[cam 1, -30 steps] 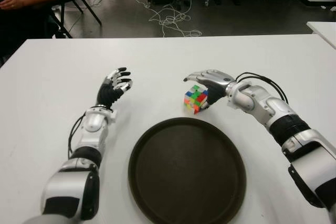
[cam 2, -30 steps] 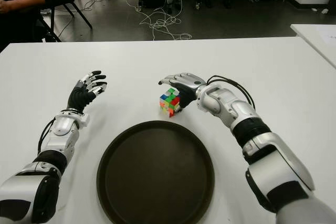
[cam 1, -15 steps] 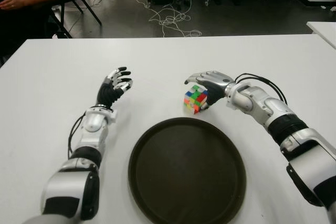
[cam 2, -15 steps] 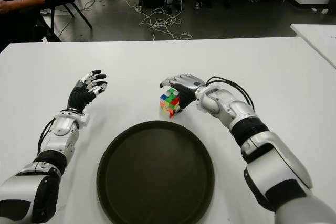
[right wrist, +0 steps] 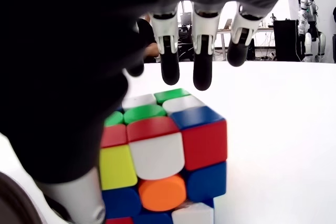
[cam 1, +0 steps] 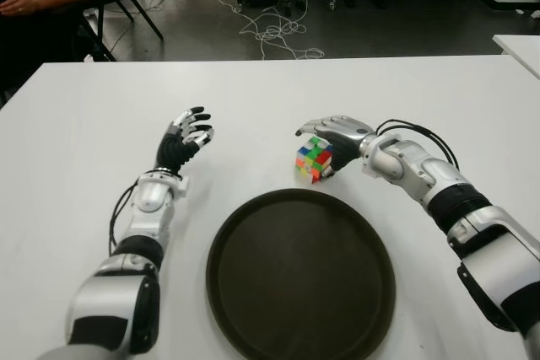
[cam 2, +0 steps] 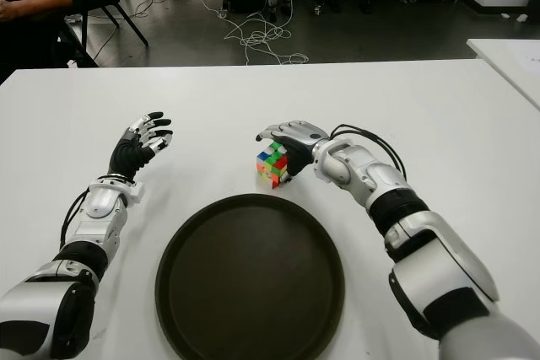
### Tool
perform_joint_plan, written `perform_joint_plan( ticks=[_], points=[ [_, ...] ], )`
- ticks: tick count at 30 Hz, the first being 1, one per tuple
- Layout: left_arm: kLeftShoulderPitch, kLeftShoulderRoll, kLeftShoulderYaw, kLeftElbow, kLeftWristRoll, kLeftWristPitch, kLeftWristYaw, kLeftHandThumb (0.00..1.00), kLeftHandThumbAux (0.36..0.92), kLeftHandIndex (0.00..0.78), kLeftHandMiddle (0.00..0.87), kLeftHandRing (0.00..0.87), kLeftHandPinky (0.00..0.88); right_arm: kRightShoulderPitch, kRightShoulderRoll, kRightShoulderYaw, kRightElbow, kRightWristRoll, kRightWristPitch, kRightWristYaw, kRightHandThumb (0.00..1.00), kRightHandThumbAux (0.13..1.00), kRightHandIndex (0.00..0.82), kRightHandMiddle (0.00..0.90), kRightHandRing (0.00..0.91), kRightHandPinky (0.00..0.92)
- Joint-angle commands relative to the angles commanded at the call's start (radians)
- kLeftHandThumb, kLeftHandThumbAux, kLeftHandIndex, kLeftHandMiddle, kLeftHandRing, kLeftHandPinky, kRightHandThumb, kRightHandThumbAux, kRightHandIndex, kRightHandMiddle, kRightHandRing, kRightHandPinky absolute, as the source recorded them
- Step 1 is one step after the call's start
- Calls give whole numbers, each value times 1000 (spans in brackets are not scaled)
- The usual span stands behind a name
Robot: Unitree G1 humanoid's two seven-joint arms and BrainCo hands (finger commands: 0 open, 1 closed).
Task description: Pick up the Rubik's Cube and put it in the plate
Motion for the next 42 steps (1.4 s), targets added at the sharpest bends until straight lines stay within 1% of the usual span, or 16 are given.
perform_joint_plan(
  ticks=[7,17,29,33,37,42],
  points=[
    [0,-1,2,-1,-2,2,1,158,746,207,245,254,276,-1,1,-4,6,7,-1,2,0,857,176,183,168,114],
    [0,1,-2,-2,4,2,15,151,747,196,248,256,273,-9,6,-1,26,6,4,9,0,854,175,183,171,118],
    [2,-1,-6,-5,8,0,25,153,750,194,246,251,267,-26,39,18,120,-6,14,-24,0,846,181,189,181,139],
    [2,-1,-4,-7,4,1,20,153,748,192,243,251,270,-30,42,19,131,-3,9,-24,0,844,179,185,177,131],
    [2,-2,-3,-9,4,3,24,143,744,188,244,252,266,-33,55,28,156,-9,10,-30,0,843,165,174,169,123],
    [2,-2,-2,-10,3,6,26,143,743,193,249,253,263,-37,63,36,176,-11,7,-38,0,851,186,191,188,146]
  ],
)
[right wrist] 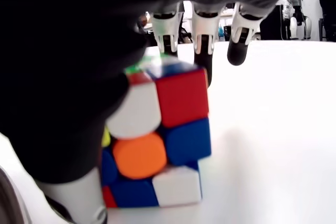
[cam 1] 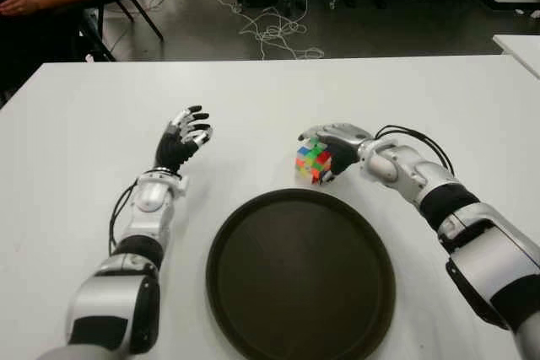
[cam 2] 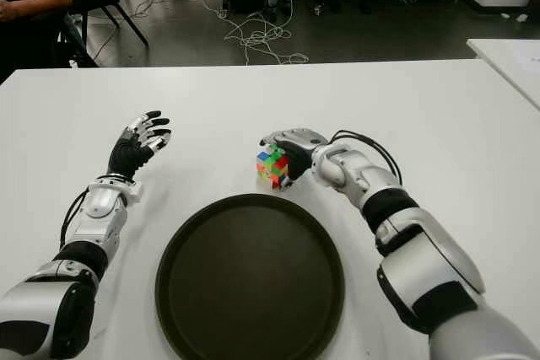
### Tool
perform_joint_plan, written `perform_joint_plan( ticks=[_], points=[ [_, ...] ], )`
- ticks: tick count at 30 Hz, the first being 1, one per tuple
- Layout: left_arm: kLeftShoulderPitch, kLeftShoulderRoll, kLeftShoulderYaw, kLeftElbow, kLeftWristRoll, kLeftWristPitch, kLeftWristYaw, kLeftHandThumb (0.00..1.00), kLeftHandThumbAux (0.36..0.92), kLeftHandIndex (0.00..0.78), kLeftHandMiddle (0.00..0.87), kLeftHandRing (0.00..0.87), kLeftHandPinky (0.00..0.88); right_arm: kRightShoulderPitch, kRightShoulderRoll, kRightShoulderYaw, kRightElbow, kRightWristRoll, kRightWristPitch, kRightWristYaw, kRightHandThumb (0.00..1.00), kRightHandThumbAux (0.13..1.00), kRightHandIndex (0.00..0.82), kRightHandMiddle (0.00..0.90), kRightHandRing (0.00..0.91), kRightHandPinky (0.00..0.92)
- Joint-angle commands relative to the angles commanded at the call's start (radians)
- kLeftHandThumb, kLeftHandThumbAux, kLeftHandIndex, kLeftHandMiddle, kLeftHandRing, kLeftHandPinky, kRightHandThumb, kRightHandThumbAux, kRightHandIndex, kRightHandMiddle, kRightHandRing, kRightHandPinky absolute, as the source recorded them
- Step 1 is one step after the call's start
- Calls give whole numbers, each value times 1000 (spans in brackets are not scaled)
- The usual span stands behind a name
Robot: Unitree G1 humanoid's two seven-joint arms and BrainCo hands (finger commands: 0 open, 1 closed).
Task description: Pick up the Rubik's Cube and put it in the plate
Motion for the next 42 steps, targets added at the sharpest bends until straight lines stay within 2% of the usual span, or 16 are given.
perform_joint_plan(
  ticks=[25,31,32,33,34,36,38,39,40,42],
  points=[
    [2,1,-2,-3,0,-2,-11,148,749,190,237,247,271,-6,10,22,41,3,-18,-9,0,881,180,190,188,155],
    [1,3,-6,-2,6,2,-3,147,744,188,236,245,266,-3,12,21,48,-1,-21,-47,30,909,175,209,207,199],
    [1,2,-6,-2,5,2,-4,146,744,190,236,244,266,-2,12,21,48,-2,-20,-59,94,911,186,228,224,220],
    [1,2,-5,-2,4,1,-6,146,745,192,237,244,265,-1,13,21,49,-3,-18,-73,198,905,201,252,246,241],
    [1,1,-4,-2,2,1,-7,148,748,195,238,243,265,0,14,21,50,-4,-17,-82,377,845,273,281,273,264],
    [1,0,-2,-4,-1,-1,-10,155,751,197,240,245,268,1,16,22,52,-8,-11,-110,534,791,338,317,306,300],
    [1,-1,-1,-5,-3,-2,-12,163,754,196,242,247,269,2,18,26,55,-14,-2,-140,633,757,379,351,341,343],
    [2,-1,0,-6,-3,-2,-11,165,754,196,242,247,269,1,19,30,56,-21,5,-162,647,752,386,357,348,352],
    [2,-2,0,-7,-3,-2,-10,167,754,193,243,248,271,0,20,33,57,-27,11,-178,713,731,388,398,367,371],
    [2,-1,-1,-8,-2,0,-8,168,753,191,243,249,271,-1,21,38,60,-37,19,-206,771,713,389,434,386,388]
  ],
)
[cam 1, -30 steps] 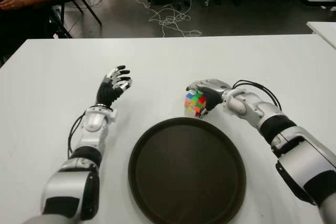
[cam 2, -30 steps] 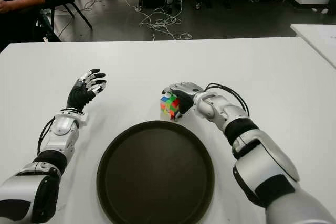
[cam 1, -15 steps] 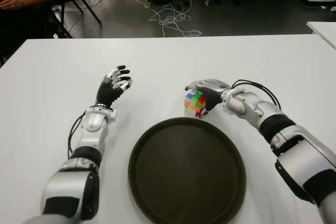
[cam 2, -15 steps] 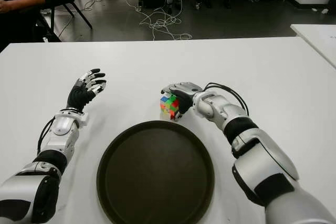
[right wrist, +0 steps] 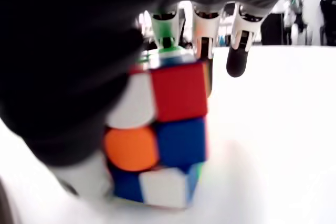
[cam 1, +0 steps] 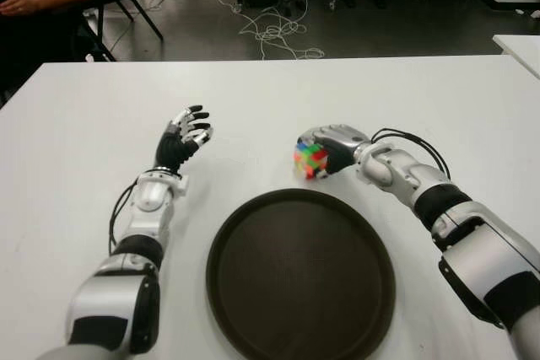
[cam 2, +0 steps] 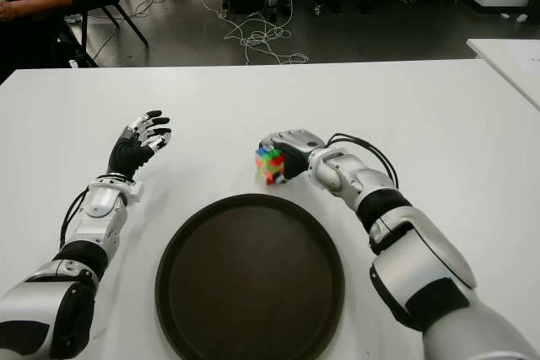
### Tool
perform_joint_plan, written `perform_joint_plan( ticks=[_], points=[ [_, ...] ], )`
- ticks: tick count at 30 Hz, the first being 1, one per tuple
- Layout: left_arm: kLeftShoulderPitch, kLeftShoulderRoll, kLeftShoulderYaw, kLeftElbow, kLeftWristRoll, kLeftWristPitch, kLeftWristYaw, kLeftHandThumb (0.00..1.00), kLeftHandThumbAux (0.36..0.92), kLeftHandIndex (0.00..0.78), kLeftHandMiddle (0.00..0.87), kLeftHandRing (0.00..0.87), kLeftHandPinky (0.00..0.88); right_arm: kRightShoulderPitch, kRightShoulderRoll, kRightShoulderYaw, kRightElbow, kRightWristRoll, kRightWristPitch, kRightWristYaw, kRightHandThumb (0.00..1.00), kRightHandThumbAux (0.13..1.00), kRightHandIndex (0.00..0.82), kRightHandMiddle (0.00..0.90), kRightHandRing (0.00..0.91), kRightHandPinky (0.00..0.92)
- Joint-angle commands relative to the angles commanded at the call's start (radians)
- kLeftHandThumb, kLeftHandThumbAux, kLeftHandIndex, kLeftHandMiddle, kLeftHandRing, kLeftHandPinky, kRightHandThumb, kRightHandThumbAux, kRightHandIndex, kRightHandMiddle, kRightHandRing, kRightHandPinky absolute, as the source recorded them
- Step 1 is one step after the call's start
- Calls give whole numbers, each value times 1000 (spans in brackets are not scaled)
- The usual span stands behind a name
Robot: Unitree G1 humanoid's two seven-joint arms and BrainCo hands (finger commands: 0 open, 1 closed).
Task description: Pick up the Rubik's Cube and put it in the plate
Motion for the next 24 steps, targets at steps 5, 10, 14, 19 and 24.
perform_joint_plan(
  ticks=[5,10,14,19,24],
  points=[
    [-2,2,-2,2,4,8,8,165,752,192,242,245,264,-2,2,7,11,-15,8,-61,821,696,389,470,409,401],
    [-4,2,-1,6,3,11,6,171,758,205,250,248,259,-2,1,13,18,-14,1,-92,831,692,383,490,427,405],
    [-4,1,0,7,1,10,6,170,759,201,249,250,257,0,1,15,23,-10,-7,-113,832,691,381,498,435,405],
    [-4,1,2,7,1,9,9,162,757,192,247,248,258,-1,2,18,31,-10,-14,-130,833,690,384,496,432,395],
    [-5,1,0,8,3,11,11,154,754,188,245,243,257,-1,2,20,35,-11,-14,-146,834,690,390,487,420,385]
  ],
)
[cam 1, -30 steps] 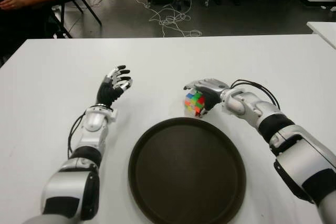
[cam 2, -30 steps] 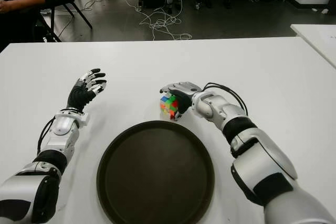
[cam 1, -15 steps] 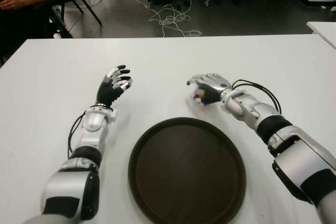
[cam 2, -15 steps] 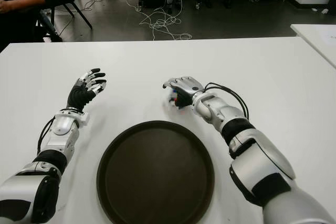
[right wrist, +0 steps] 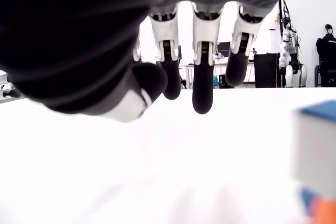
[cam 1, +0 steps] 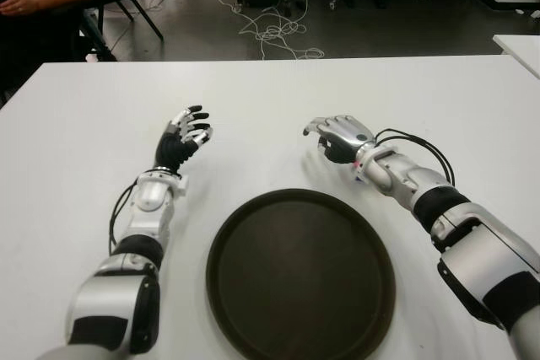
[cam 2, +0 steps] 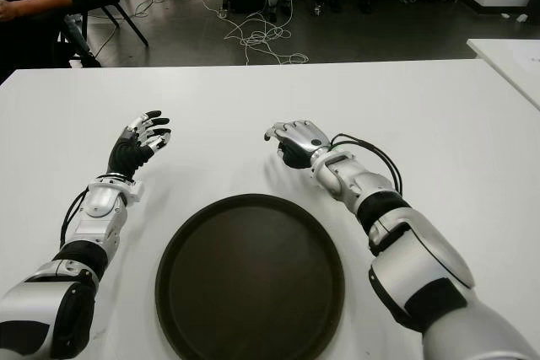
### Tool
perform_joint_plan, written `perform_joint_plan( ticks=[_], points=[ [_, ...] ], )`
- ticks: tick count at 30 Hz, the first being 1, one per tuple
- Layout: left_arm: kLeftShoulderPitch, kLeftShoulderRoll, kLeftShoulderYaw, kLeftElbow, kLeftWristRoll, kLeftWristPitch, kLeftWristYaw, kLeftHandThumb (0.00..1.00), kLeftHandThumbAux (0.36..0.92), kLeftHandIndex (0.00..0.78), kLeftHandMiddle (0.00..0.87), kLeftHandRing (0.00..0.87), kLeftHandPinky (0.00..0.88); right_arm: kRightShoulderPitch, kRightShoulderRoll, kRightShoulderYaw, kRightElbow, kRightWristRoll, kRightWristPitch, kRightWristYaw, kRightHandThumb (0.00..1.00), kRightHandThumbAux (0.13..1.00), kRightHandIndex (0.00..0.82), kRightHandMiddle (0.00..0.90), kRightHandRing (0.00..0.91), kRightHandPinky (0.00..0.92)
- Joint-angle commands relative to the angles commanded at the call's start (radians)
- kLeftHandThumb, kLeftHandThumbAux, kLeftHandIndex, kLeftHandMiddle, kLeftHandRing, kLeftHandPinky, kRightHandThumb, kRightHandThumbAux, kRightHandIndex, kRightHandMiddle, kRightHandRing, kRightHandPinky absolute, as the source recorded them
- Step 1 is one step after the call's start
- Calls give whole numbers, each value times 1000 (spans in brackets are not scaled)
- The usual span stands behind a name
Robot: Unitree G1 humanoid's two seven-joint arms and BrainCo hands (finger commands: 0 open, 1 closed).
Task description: Pick up the Rubik's Cube and put it in the plate
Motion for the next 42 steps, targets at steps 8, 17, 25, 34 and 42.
perform_joint_plan(
  ticks=[8,17,25,34,42],
  points=[
    [0,0,-1,-1,-1,-2,-6,159,758,187,244,246,266,-1,-3,7,6,-8,6,-29,832,689,387,493,432,410],
    [1,1,-4,-2,4,-5,0,138,750,191,244,240,258,2,-5,4,7,-9,10,-60,832,689,385,504,452,423],
    [-1,4,-4,2,4,-4,0,150,748,191,247,245,258,5,-10,3,-2,-13,8,-103,835,686,390,500,448,404],
    [-1,4,-4,3,3,-5,-9,160,753,191,240,244,260,5,-55,-25,-52,3,-20,-143,835,687,389,497,454,424],
    [1,0,0,-2,-3,2,-6,170,748,189,248,253,268,39,-134,-112,-181,39,-104,-246,752,723,385,273,305,299]
  ],
)
